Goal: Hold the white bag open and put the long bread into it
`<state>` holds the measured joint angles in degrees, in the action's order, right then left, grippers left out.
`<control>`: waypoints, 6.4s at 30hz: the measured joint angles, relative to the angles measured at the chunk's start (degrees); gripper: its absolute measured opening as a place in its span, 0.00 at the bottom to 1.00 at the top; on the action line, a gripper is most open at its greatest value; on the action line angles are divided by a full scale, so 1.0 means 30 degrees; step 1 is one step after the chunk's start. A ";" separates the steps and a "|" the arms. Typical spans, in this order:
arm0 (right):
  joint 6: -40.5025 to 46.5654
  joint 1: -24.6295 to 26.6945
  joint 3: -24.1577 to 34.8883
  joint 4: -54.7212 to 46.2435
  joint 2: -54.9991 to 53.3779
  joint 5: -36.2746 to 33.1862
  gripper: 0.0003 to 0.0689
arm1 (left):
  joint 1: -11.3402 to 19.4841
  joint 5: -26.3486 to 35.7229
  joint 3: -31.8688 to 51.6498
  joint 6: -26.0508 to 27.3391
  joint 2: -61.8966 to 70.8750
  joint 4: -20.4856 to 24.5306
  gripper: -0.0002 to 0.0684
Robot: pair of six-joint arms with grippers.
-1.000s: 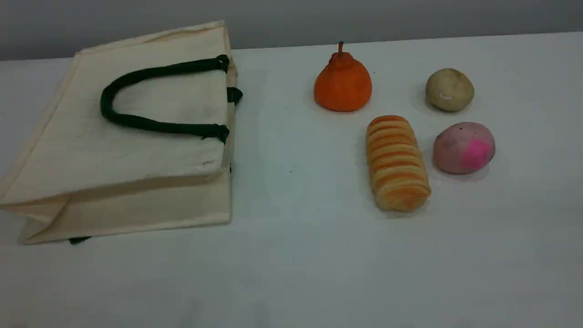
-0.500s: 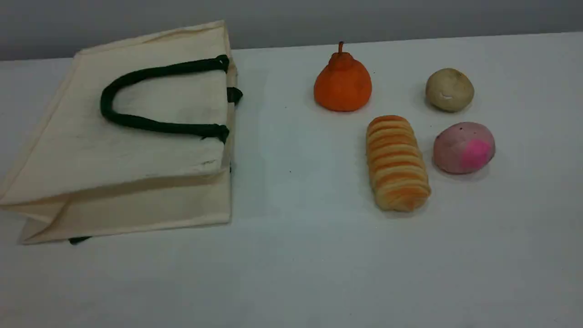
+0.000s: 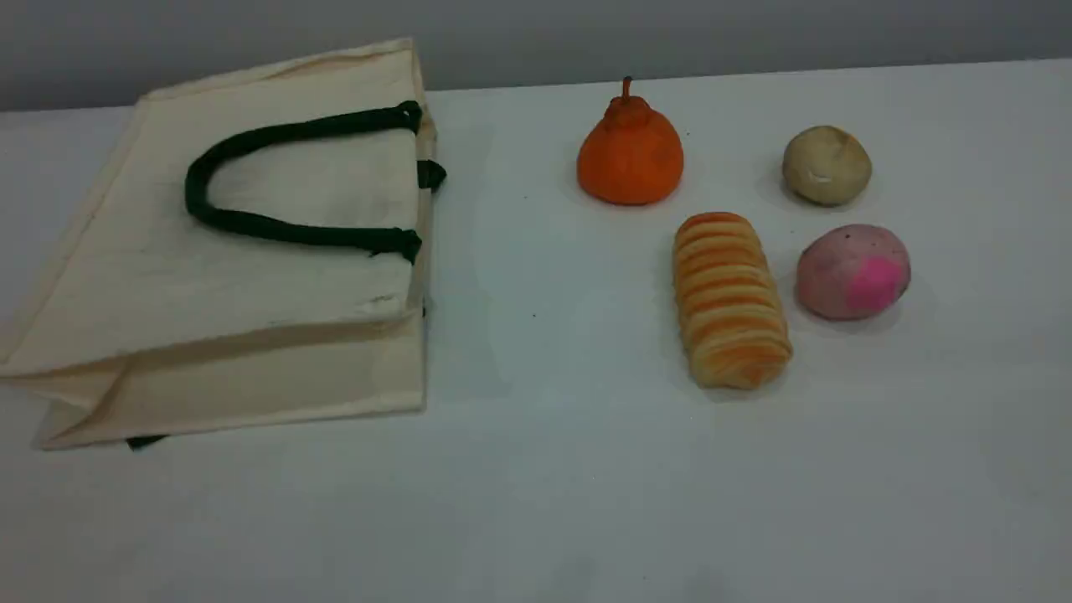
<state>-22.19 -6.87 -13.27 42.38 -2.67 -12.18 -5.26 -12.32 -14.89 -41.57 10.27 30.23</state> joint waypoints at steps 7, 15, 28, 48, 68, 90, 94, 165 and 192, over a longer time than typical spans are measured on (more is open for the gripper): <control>-0.2132 0.0000 -0.1102 0.0218 -0.3009 -0.2098 0.49 | 0.0000 0.0995 -0.1725 -0.3037 0.4720 0.4256 0.67; -0.6375 0.0000 -0.2340 0.3293 -0.7995 -0.2402 0.49 | 0.0000 0.0346 -0.1766 -0.7553 0.9841 1.0653 0.65; -1.6918 0.0000 -0.2796 1.2587 -1.3598 -0.3829 0.49 | 0.0000 -0.0704 -0.3115 -1.5900 1.3377 2.1595 0.61; -1.9633 0.0000 -0.2796 1.5433 -1.4598 -0.3111 0.49 | 0.0000 -0.0605 -0.3132 -1.6139 1.3273 2.3276 0.61; -1.9633 0.0000 -0.2796 1.5397 -1.4598 -0.3111 0.49 | 0.0000 -0.0521 -0.3097 -1.6139 1.3273 2.3213 0.61; -1.9633 0.0000 -0.2778 1.5397 -1.4598 -0.3128 0.49 | 0.0000 -0.0465 -0.3097 -1.6139 1.3273 2.3230 0.61; -1.9633 0.0000 -0.2778 1.5397 -1.4598 -0.3128 0.49 | 0.0000 -0.0465 -0.3097 -1.6139 1.3273 2.3230 0.61; -1.9633 0.0000 -0.2766 1.5397 -1.4598 -0.3128 0.49 | -0.0653 0.7888 -0.4616 1.8715 1.3327 -1.3182 0.61; -1.9633 0.0000 -0.2766 1.5397 -1.4598 -0.3730 0.49 | -0.0653 1.3138 -0.4616 1.8751 1.3304 -1.3182 0.61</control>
<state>-81.09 -6.87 -21.57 88.58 -46.47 -23.37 -7.22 27.10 -28.74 14.68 50.18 -9.32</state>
